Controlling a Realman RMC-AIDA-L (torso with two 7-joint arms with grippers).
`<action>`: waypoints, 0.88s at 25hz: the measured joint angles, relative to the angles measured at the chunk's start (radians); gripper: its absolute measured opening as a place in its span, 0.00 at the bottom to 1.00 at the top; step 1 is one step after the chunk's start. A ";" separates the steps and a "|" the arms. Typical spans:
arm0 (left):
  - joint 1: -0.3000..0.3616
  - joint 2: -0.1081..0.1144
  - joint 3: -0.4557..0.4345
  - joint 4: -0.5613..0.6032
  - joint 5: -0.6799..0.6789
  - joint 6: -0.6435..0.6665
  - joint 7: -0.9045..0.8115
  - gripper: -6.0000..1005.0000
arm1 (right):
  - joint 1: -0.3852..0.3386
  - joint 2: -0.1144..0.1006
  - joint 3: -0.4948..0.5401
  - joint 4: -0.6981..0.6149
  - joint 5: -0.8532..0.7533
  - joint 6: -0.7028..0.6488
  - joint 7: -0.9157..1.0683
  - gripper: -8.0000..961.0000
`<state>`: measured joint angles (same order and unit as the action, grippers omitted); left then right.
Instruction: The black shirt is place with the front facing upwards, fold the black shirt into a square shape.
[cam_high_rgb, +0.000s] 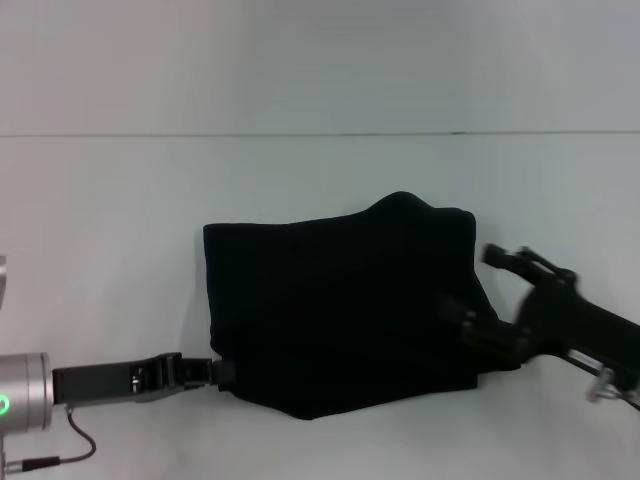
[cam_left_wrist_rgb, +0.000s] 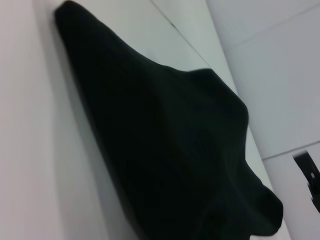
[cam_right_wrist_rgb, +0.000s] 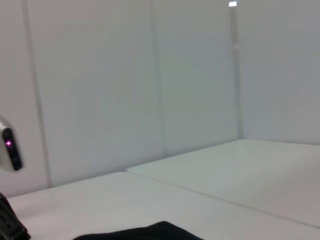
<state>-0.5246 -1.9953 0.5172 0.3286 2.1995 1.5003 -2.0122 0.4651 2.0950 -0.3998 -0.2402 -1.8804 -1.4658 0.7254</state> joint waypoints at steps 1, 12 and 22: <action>0.003 0.000 0.000 -0.004 0.000 0.003 0.016 0.06 | 0.027 0.000 -0.013 0.019 -0.001 0.020 0.000 0.95; 0.038 0.001 0.014 -0.001 0.052 0.000 0.040 0.06 | 0.227 0.005 -0.139 0.153 -0.002 0.332 -0.001 0.95; 0.024 0.000 0.025 -0.006 0.098 -0.013 0.019 0.06 | 0.222 0.005 -0.130 0.148 0.008 0.370 0.024 0.95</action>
<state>-0.5007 -1.9955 0.5424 0.3229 2.2973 1.4877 -1.9930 0.6873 2.0995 -0.5298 -0.0920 -1.8722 -1.0954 0.7499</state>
